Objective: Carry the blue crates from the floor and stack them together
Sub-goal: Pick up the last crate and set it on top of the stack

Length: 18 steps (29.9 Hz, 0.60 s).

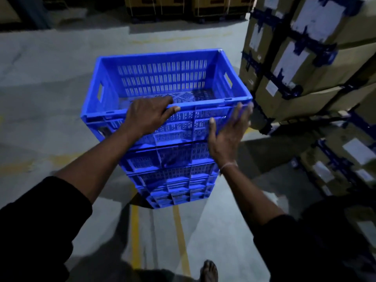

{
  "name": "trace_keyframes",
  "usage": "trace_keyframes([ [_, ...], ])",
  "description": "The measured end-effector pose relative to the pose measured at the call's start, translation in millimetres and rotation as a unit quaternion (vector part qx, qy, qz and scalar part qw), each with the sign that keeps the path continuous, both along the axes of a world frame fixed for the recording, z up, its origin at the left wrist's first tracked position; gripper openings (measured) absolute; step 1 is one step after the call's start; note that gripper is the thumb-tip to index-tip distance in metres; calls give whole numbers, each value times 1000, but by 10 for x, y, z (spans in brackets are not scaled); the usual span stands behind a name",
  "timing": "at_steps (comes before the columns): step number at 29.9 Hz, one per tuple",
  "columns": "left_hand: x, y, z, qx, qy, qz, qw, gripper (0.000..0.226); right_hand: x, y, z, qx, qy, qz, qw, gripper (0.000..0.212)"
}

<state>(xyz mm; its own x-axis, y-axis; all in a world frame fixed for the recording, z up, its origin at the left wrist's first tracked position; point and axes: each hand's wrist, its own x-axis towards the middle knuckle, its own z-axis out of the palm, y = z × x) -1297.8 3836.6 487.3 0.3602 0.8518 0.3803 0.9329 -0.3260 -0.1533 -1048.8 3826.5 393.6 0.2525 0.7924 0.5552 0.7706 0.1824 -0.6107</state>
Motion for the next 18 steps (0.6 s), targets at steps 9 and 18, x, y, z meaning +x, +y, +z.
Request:
trace_keyframes([
  [9,285,-3,-56,-43,-5,54,998,32,143,368,-745,-191,308,32,931,130],
  [18,235,53,-99,8,-6,16,1000,28,343,599,-1132,-140,357,96,918,72],
])
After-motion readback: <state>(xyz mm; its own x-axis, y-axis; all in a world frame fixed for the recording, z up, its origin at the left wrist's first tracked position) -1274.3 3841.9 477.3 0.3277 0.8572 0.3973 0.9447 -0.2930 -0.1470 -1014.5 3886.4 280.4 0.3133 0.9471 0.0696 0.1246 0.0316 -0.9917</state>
